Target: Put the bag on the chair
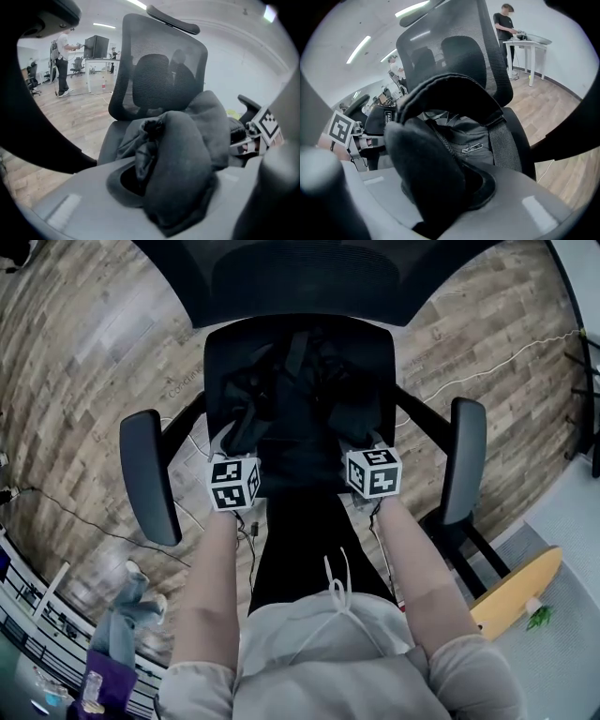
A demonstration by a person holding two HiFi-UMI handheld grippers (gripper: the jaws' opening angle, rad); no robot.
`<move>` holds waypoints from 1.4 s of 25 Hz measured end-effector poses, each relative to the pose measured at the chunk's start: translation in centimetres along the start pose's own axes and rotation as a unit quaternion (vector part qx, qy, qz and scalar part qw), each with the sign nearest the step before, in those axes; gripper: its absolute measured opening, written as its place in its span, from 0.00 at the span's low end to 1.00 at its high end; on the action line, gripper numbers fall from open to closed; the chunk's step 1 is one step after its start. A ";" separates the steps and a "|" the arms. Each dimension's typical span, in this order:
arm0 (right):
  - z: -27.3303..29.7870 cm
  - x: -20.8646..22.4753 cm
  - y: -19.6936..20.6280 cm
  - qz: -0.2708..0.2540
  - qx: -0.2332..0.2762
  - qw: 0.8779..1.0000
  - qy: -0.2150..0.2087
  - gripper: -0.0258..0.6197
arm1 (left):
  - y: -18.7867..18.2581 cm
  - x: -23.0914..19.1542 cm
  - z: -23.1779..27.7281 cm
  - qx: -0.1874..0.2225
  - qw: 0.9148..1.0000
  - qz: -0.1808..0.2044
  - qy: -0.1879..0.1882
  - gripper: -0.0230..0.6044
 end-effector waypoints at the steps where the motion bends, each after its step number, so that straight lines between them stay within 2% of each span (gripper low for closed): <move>1: -0.2 -0.1 0.1 -0.001 0.004 1.000 0.006 0.14 | 0.1 -0.1 -0.1 0.002 1.000 -0.012 -0.001 0.17; 3: -0.6 -0.4 0.3 -0.015 0.014 0.999 0.025 0.16 | 0.4 -0.2 -0.6 0.002 0.999 -0.033 -0.010 0.20; 7: -1.7 -1.1 0.5 -0.055 0.040 0.997 0.043 0.29 | 0.9 -0.1 -1.7 -0.005 0.998 -0.046 -0.043 0.37; 9: -2.3 -0.7 0.7 -0.049 0.051 0.996 0.048 0.39 | 1.3 0.3 -2.1 -0.001 0.997 -0.050 -0.052 0.44; 11: -2.9 -0.3 1.1 -0.028 0.056 0.997 0.050 0.53 | 1.6 0.3 -2.6 0.007 0.996 -0.067 -0.058 0.48; 13: -3.6 0.0 1.5 -0.014 0.058 0.997 0.049 0.60 | 2.1 0.4 -3.2 0.011 0.994 -0.086 -0.060 0.55; 19: -5.8 0.0 3.2 -0.021 0.067 0.996 0.059 0.64 | 3.8 1.5 -5.6 0.021 0.993 -0.093 -0.067 0.60; 22: -7.0 -0.6 3.7 -0.027 0.074 0.996 0.052 0.64 | 4.2 2.2 -7.1 0.031 0.992 -0.097 -0.069 0.59; 26: -9.6 -1.6 4.2 -0.044 0.085 0.994 0.048 0.62 | 4.7 4.1 -9.4 0.031 0.995 -0.062 -0.067 0.56; 27: -10.4 -1.9 4.3 -0.043 0.086 0.994 0.049 0.59 | 4.8 4.5 -10.2 0.031 0.995 -0.060 -0.069 0.53; 30: -12.5 -2.8 4.5 -0.043 0.088 0.994 0.054 0.39 | 4.4 5.6 -13.0 0.048 0.993 -0.080 -0.070 0.34; 32: -14.0 -3.5 4.5 -0.052 0.093 0.993 0.050 0.33 | 3.9 6.8 -14.7 0.065 0.992 -0.093 -0.062 0.27; 35: -16.1 -4.5 4.1 -0.065 0.103 0.992 0.043 0.17 | 3.3 8.5 -16.9 0.078 0.992 -0.087 -0.053 0.13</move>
Point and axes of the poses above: the fingertips, and each gripper's own axes: z forward along the fingers, x to its right, y out of its underside, the point moved 5 cm from there along -z, backward along the fingers, and after that the axes turned 2 degrees about -x, right-handed, at the moved point
